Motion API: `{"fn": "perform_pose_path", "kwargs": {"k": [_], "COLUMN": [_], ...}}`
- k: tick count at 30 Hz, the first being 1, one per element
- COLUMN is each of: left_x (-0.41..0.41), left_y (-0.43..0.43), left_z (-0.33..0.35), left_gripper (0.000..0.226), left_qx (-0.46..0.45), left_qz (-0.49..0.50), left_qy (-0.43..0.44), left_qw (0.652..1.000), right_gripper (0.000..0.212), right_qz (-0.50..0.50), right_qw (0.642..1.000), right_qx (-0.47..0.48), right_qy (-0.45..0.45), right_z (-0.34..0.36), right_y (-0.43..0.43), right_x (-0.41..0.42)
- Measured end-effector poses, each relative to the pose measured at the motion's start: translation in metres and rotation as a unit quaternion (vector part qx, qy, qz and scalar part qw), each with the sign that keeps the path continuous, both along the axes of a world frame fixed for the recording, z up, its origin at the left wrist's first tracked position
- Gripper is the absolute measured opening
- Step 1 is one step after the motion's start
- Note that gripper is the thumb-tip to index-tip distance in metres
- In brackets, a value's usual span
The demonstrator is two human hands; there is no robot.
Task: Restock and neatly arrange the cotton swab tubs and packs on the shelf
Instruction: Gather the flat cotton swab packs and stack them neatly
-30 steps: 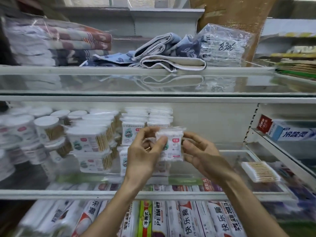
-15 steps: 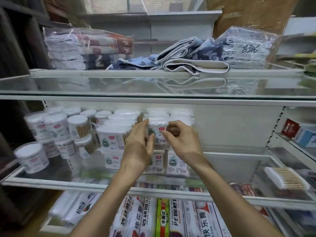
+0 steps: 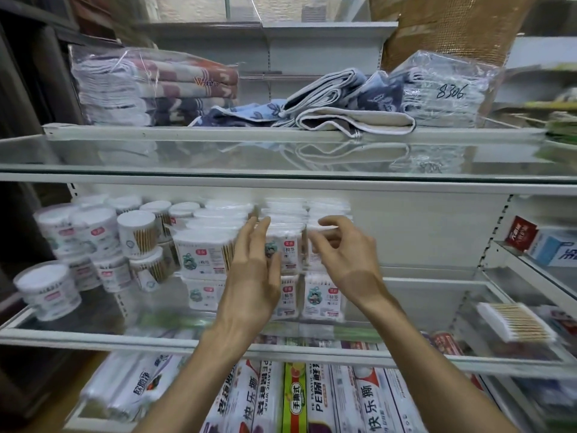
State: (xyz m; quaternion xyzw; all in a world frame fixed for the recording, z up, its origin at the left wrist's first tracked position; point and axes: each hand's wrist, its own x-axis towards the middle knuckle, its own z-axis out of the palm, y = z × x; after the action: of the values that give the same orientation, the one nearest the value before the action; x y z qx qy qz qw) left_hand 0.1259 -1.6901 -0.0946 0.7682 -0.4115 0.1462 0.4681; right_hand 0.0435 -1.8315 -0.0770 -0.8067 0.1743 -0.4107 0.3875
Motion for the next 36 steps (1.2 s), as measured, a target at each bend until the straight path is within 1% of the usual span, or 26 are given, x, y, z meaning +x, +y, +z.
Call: {"fn": "perform_pose_path", "kwargs": {"k": [2, 3, 4, 6, 8, 11, 14, 15, 17, 19, 21, 22, 24, 26, 30, 31, 32, 34, 36], "left_x": [-0.003, -0.005, -0.008, -0.014, -0.020, -0.029, -0.044, -0.051, -0.065, -0.080, -0.093, -0.100, -0.112, -0.119, -0.123, -0.123, -0.121, -0.118, -0.112], "left_y": [0.001, 0.001, -0.001, -0.007, -0.016, -0.033, -0.055, -0.064, -0.084, -0.104, -0.120, -0.126, -0.137, -0.145, -0.153, -0.153, -0.153, -0.153, -0.153], "left_z": [-0.001, -0.002, -0.002, -0.003, -0.007, -0.011, -0.014, -0.016, -0.019, -0.022, -0.025, -0.025, -0.027, -0.028, -0.031, -0.030, -0.030, -0.028, -0.025], "left_gripper": [0.046, 0.037, 0.028, 0.013, 0.009, 0.010, 0.011, 0.012, 0.015, 0.018, 0.017, 0.016, 0.013, 0.012, 0.011, 0.011, 0.012, 0.017, 0.026], "left_qx": [-0.067, -0.099, -0.128, -0.168, -0.176, -0.161, -0.147, -0.144, -0.134, -0.129, -0.128, -0.123, -0.110, -0.100, -0.065, -0.057, -0.048, -0.024, 0.002], "left_qz": [-0.022, -0.034, -0.053, -0.097, -0.130, -0.162, -0.178, -0.183, -0.188, -0.204, -0.235, -0.249, -0.275, -0.297, -0.328, -0.330, -0.332, -0.336, -0.335], "left_qy": [-0.045, -0.041, -0.011, 0.066, 0.109, 0.134, 0.149, 0.160, 0.187, 0.230, 0.267, 0.278, 0.293, 0.303, 0.296, 0.292, 0.284, 0.254, 0.203], "left_qw": [0.997, 0.994, 0.990, 0.979, 0.970, 0.964, 0.961, 0.959, 0.955, 0.943, 0.926, 0.920, 0.909, 0.900, 0.895, 0.896, 0.898, 0.907, 0.920], "right_gripper": [0.021, 0.015, 0.011, 0.010, 0.009, 0.005, 0.005, 0.005, 0.005, 0.015, 0.026, 0.030, 0.033, 0.036, 0.040, 0.038, 0.034, 0.026, 0.019], "right_qz": [0.006, 0.012, 0.020, 0.030, 0.023, -0.007, -0.064, -0.093, -0.162, -0.228, -0.281, -0.294, -0.298, -0.290, -0.267, -0.262, -0.253, -0.217, -0.159], "right_qw": [0.998, 0.995, 0.992, 0.988, 0.988, 0.990, 0.994, 0.994, 0.985, 0.958, 0.920, 0.901, 0.873, 0.862, 0.890, 0.900, 0.918, 0.957, 0.974], "right_qx": [0.041, 0.059, 0.078, 0.104, 0.112, 0.114, 0.069, 0.045, -0.014, -0.088, -0.145, -0.155, -0.144, -0.137, -0.107, -0.098, -0.073, 0.032, 0.127], "right_qy": [-0.053, -0.075, -0.092, -0.111, -0.104, -0.083, -0.047, -0.024, 0.054, 0.148, 0.233, 0.277, 0.359, 0.393, 0.354, 0.334, 0.296, 0.192, 0.104], "right_z": [-0.002, -0.003, -0.005, -0.010, -0.014, -0.019, -0.024, -0.025, -0.029, -0.037, -0.047, -0.052, -0.062, -0.068, -0.073, -0.071, -0.066, -0.048, -0.030], "right_y": [-0.006, -0.008, -0.011, -0.017, -0.023, -0.035, -0.053, -0.060, -0.078, -0.096, -0.112, -0.118, -0.124, -0.127, -0.131, -0.131, -0.132, -0.127, -0.121], "right_x": [-0.010, -0.016, -0.022, -0.033, -0.044, -0.059, -0.080, -0.090, -0.113, -0.139, -0.165, -0.176, -0.195, -0.207, -0.214, -0.213, -0.212, -0.208, -0.204]}}
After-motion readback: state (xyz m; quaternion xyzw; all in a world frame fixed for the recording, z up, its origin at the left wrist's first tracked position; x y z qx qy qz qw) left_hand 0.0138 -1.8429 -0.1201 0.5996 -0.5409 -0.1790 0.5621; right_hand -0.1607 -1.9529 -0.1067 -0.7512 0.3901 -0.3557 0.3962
